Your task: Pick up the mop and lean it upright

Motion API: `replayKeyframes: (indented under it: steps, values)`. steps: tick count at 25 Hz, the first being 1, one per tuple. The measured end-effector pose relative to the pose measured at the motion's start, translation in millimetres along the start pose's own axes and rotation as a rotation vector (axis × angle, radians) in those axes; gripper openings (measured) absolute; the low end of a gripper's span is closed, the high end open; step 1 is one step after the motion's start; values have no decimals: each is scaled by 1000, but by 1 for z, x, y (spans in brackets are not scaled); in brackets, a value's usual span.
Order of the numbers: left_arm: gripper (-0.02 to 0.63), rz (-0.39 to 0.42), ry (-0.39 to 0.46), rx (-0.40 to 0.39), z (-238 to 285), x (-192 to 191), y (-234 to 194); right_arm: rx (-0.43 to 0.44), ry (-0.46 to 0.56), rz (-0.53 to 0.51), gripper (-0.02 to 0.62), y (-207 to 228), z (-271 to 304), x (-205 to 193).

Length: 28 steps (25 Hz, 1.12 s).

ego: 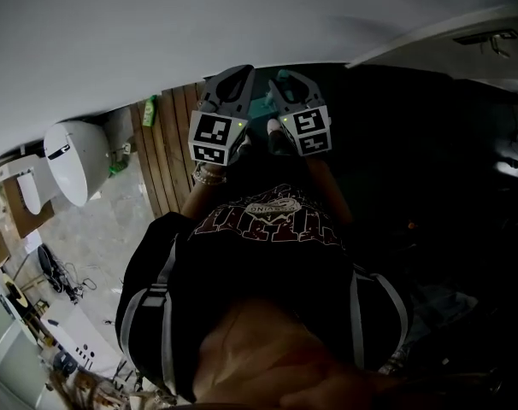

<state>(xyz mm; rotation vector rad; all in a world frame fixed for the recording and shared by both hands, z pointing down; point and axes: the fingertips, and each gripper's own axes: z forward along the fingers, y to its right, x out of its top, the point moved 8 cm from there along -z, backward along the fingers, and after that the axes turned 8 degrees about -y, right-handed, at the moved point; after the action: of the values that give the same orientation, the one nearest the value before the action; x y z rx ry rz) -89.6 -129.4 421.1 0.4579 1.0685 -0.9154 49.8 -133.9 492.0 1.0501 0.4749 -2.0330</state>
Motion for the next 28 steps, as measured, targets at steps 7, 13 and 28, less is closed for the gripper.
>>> replayKeyframes:
  steps: [7, 13, 28]
  values:
    - [40, -2, 16, -24, 2, 3, 7, -6, 12, 9, 123, -2, -9, -6]
    - [40, -7, 7, -36, 1, 1, 8, -15, 5, 15, 123, -3, -11, -8]
    - [40, 52, -22, -38, 0, 1, 10, 1, 10, 2, 123, -7, -8, -4]
